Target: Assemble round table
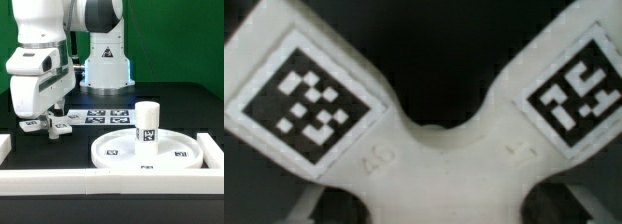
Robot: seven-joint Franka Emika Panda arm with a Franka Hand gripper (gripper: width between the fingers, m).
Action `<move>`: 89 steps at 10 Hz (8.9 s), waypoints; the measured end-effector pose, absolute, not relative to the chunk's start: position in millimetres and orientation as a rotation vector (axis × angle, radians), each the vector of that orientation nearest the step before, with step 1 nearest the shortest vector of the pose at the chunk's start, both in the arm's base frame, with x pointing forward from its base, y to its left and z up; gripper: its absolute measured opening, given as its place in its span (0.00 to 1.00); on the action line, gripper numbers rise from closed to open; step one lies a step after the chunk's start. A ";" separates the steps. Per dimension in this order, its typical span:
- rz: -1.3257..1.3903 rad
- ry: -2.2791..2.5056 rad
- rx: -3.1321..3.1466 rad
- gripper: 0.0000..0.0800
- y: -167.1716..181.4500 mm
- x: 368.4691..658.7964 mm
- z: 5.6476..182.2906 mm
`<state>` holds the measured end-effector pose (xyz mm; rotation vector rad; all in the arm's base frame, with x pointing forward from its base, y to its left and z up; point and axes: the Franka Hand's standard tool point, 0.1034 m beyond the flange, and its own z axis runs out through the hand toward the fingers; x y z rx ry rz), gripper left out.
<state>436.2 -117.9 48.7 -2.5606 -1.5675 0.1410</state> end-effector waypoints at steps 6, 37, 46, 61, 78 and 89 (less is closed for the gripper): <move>0.110 -1.448 -2.655 0.55 -27.6 490.6 127.0; 0.033 -1.507 -2.617 0.55 29.4 559.2 128.8; 0.060 -1.548 -2.607 0.55 29.4 548.8 124.0; 0.091 -1.504 -2.616 0.55 28.7 546.5 107.6; 0.059 0.968 -2.844 0.55 39.1 544.4 106.1; 0.140 2.203 -1.936 0.55 39.7 554.8 106.8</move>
Offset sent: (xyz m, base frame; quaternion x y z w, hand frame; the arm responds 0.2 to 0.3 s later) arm 0.0415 0.0614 0.0433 -0.0058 0.0297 0.0429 0.9986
